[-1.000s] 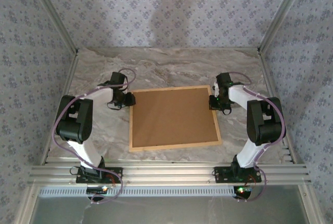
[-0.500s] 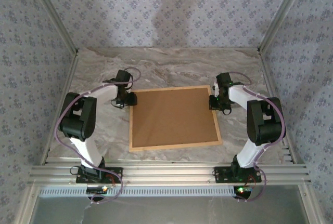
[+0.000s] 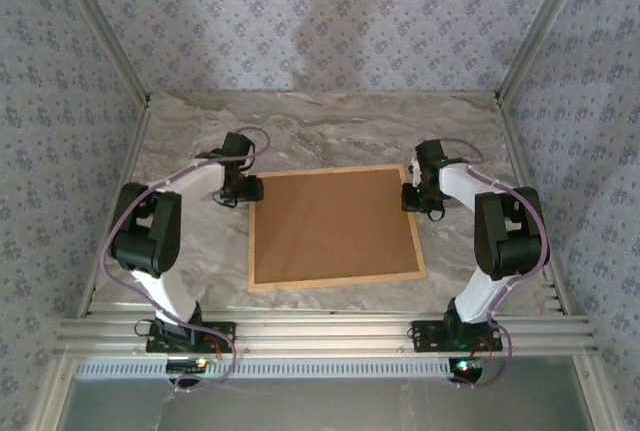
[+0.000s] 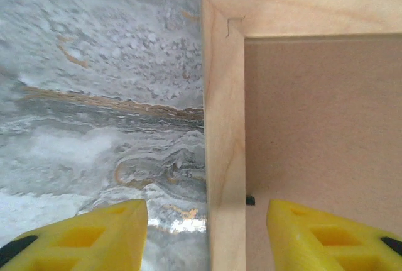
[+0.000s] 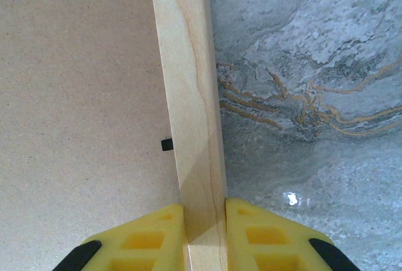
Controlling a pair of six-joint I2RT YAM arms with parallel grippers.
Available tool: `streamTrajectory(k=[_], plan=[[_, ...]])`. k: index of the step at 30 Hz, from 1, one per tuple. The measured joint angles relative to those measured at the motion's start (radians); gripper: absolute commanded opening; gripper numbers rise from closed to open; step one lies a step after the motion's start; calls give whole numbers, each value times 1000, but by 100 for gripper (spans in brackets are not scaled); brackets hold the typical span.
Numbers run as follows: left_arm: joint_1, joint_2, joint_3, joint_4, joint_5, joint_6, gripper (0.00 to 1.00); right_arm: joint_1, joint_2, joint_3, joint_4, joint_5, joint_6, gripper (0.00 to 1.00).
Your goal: Put the photo into the frame
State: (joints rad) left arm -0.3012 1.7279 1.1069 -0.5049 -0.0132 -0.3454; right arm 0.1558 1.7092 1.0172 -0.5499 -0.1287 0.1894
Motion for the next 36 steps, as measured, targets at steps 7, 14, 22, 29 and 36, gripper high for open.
streamTrajectory(k=[7,14,22,29,36], plan=[[33,-265,-125,7,29,-39,55,0,0,0,0,0,0,20],[-36,-416,-324,-69,124,-122,52,0,0,0,0,0,0,20],[-75,-491,-445,-122,176,-204,40,0,0,0,0,-1,0,20],[-75,-462,-448,-122,198,-206,37,0,0,0,1,-2,0,20],[-75,-415,-449,-119,212,-206,36,0,0,0,1,-2,0,20]])
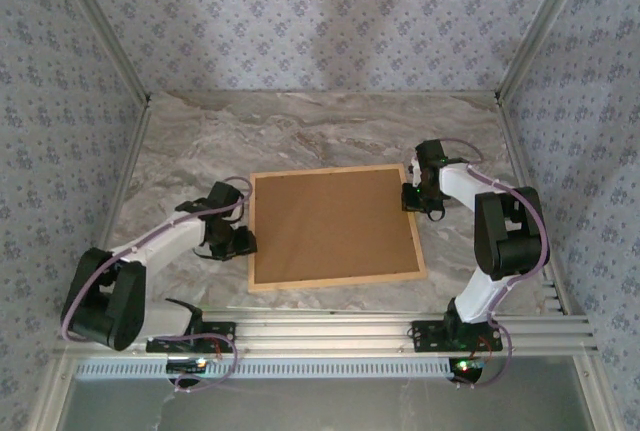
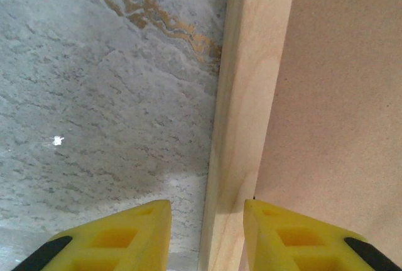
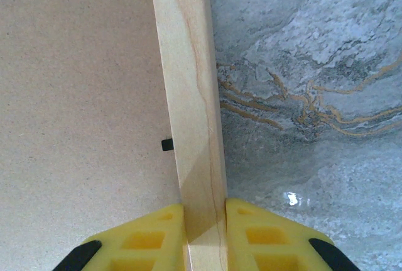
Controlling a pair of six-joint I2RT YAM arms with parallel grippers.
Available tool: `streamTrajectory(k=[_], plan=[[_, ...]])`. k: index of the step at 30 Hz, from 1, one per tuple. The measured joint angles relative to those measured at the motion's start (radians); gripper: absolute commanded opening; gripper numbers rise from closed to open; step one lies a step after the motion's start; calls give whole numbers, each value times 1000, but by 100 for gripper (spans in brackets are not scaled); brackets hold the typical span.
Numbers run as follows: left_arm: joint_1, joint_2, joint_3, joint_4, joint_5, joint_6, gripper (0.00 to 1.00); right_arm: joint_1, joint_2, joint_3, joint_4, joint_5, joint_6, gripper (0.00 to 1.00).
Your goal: Put the photo into the frame
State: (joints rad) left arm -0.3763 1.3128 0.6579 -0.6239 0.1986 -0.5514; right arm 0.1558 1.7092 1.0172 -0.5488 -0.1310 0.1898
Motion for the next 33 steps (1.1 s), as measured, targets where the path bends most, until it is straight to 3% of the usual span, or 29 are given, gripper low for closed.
streamTrajectory(k=[13,22,28,33], plan=[[-6,33,-5,36,15,0,37,8,2,0,11,-16,0,20],[-2,-29,-6,16,-31,4,52,8,2,0,11,-16,0,20],[3,-82,-6,-5,-65,-12,40,8,2,0,11,-16,0,20],[2,-77,-6,-10,-68,-19,38,8,2,0,11,-16,0,20]])
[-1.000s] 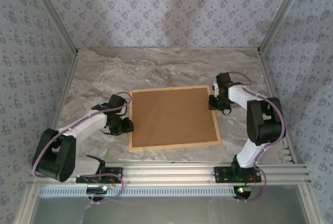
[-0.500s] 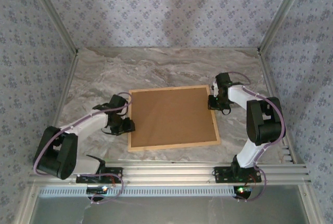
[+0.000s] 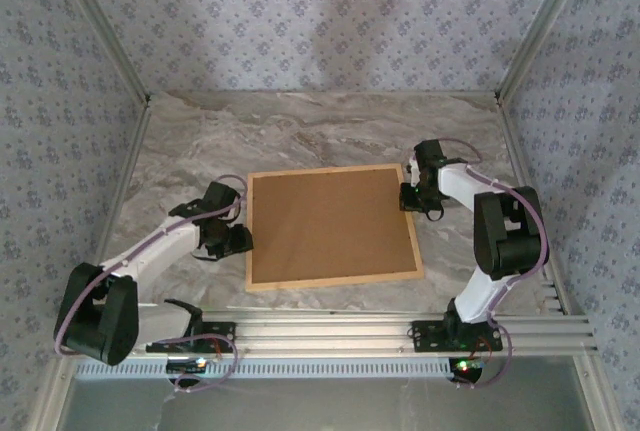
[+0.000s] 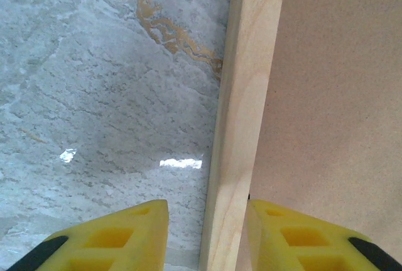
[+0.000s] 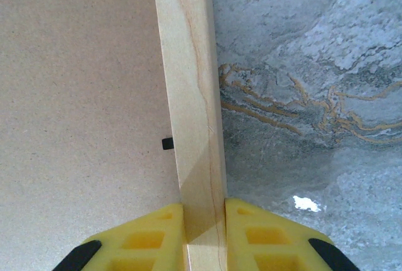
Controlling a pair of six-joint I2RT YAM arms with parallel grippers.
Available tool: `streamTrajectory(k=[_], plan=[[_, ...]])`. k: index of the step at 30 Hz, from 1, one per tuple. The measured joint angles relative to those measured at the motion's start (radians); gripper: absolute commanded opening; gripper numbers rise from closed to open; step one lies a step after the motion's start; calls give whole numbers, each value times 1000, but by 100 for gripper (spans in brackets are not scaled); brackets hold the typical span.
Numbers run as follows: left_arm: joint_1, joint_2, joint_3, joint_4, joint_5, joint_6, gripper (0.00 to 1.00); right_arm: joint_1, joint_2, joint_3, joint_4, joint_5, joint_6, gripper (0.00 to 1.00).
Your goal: Put the photo into the frame
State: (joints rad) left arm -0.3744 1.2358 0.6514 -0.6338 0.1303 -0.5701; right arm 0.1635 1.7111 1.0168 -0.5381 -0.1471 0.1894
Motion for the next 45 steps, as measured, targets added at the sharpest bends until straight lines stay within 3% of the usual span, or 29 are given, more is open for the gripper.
streamTrajectory(k=[45], plan=[[-11,157,0,55,84,5,38,3,0,-1,2,2,0,20]])
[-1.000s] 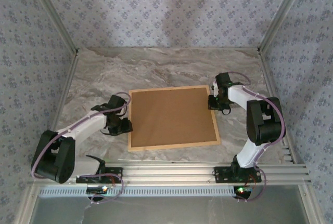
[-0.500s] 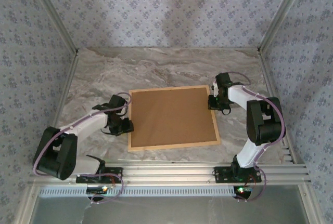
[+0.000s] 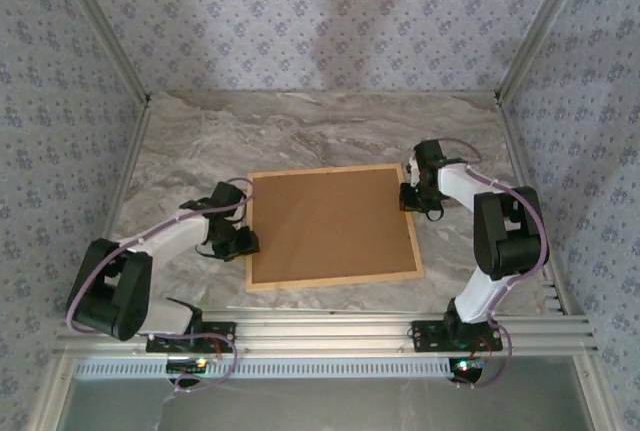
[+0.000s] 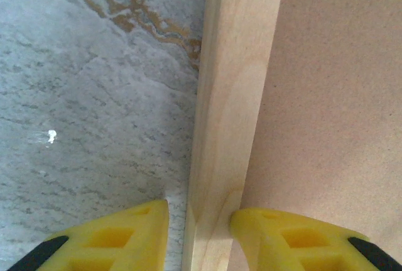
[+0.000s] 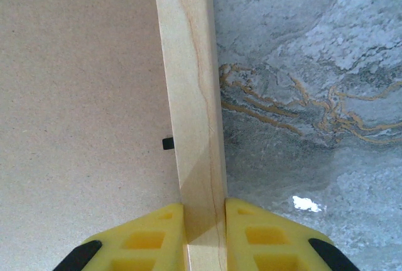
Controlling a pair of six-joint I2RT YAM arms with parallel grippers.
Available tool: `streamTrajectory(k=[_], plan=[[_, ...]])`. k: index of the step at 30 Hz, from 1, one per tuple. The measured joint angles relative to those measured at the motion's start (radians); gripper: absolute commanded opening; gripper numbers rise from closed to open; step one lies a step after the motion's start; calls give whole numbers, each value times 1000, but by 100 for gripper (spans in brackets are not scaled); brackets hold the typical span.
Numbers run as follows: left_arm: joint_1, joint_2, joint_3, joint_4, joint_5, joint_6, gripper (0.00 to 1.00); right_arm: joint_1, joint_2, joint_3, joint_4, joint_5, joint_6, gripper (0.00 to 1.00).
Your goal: Put the photo into the frame
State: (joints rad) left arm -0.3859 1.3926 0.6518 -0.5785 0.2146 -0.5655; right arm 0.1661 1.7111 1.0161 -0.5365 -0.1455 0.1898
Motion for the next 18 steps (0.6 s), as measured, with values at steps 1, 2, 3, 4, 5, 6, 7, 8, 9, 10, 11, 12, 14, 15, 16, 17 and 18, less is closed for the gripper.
streamTrajectory(k=[1,2,3,4,5,6,7,8,9,10,11,12,14,15,16,17,18], plan=[[-3,4,0,4,1,0,39,0,0,0,0,0,0,20],[-7,13,-1,9,-3,3,39,0,0,0,1,2,0,20],[-8,19,4,7,-2,3,39,0,0,0,0,2,0,20],[-9,24,5,6,-2,4,40,0,0,0,1,2,0,20],[-10,26,7,5,-4,7,41,0,0,0,1,2,0,20],[-12,29,8,4,-5,7,42,1,0,0,1,3,0,20],[-14,33,12,2,-6,7,42,2,0,0,2,3,0,20],[-16,39,16,-2,-9,7,43,2,0,0,2,4,0,20],[-16,43,20,-6,-12,7,44,3,0,0,2,5,0,20],[-16,45,23,-9,-13,8,45,3,0,0,2,7,0,20],[-17,46,25,-11,-16,10,46,4,0,0,2,8,0,20],[-19,46,29,-13,-19,12,48,5,0,0,2,10,0,20],[-23,39,33,-15,-32,18,51,5,0,0,10,20,0,20],[-25,23,36,-21,-45,21,53,5,0,0,14,26,2,20],[-26,15,40,-27,-57,25,55,5,0,0,16,28,4,20],[-27,8,42,-32,-75,29,57,6,0,0,19,29,7,20],[-27,-1,44,-36,-100,35,59,6,0,0,24,29,13,20]])
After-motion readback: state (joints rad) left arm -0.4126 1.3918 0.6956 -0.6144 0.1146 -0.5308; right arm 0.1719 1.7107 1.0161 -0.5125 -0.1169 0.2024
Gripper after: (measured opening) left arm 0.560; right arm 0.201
